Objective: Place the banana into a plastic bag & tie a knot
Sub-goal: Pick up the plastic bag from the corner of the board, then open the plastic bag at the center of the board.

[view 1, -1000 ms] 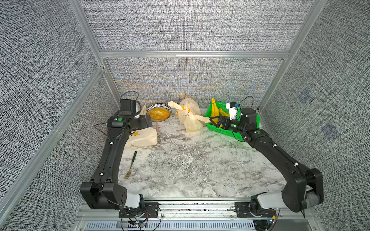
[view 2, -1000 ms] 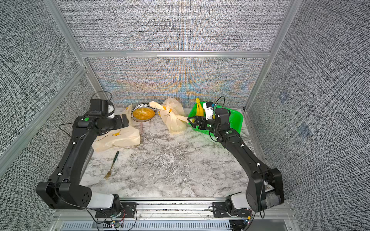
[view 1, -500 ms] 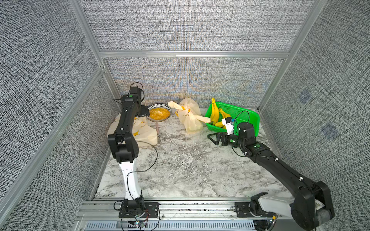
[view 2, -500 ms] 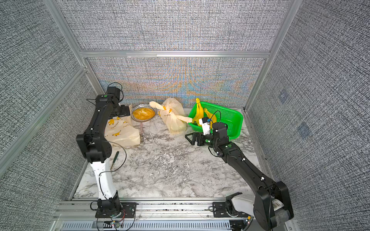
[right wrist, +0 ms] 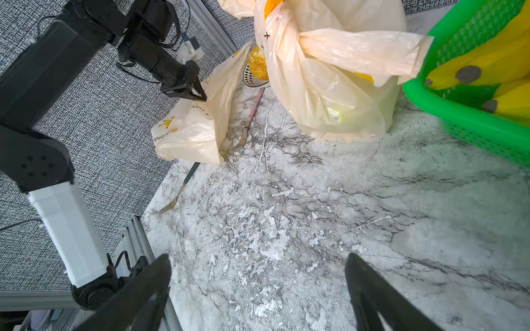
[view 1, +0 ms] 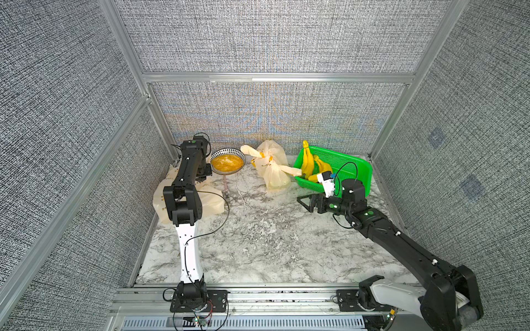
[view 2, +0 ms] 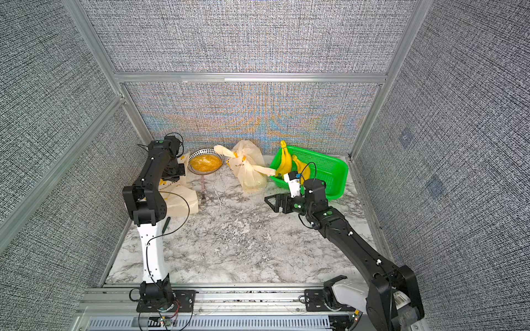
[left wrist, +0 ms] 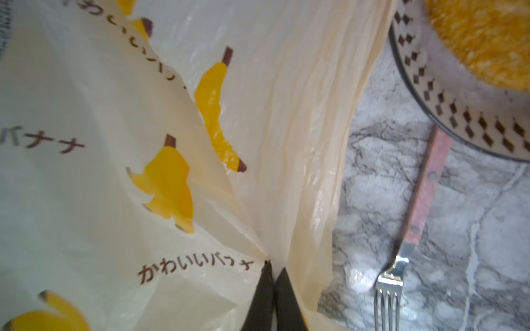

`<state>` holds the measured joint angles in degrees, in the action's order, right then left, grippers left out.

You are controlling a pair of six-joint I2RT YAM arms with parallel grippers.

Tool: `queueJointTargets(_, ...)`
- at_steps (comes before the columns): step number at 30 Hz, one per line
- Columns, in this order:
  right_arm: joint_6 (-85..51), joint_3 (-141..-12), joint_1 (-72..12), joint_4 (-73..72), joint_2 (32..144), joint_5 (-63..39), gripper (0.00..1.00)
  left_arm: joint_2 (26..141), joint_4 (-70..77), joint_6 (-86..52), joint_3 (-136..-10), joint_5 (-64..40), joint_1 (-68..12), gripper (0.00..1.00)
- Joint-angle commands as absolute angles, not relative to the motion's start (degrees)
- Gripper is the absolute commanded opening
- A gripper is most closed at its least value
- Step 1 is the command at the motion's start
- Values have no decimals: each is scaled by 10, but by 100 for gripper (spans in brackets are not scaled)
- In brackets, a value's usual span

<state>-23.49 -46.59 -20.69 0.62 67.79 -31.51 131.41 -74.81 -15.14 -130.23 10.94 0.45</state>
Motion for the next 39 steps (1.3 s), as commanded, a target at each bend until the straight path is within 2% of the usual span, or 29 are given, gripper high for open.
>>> queueJointTargets(1,-234,-473,-208,2,674,-322,95,1187,-710,-150,-1233,113,3,0)
queueJointTargets(5,-245,-487,-210,-6,672,-331,95,1011,-655,-140,-1128,57,2,0)
queueJointTargets(11,-262,-524,-220,-31,673,-362,97,764,-423,-155,-902,-167,-26,0)
queueJointTargets(16,-258,-565,-220,-47,680,-385,97,625,-231,-194,-748,-331,-75,0)
queueJointTargets(19,-250,-587,-219,-65,686,-423,97,560,-122,-229,-657,-361,-105,0)
queueJointTargets(26,-249,-666,-225,-99,725,-459,98,535,-23,-230,-566,-360,-188,0)
queueJointTargets(33,-235,-777,-242,-99,822,-483,98,556,-1,-193,-543,-353,-268,0)
queueJointTargets(39,-270,-866,-248,-142,921,-579,98,574,-7,-184,-541,-354,-292,0)
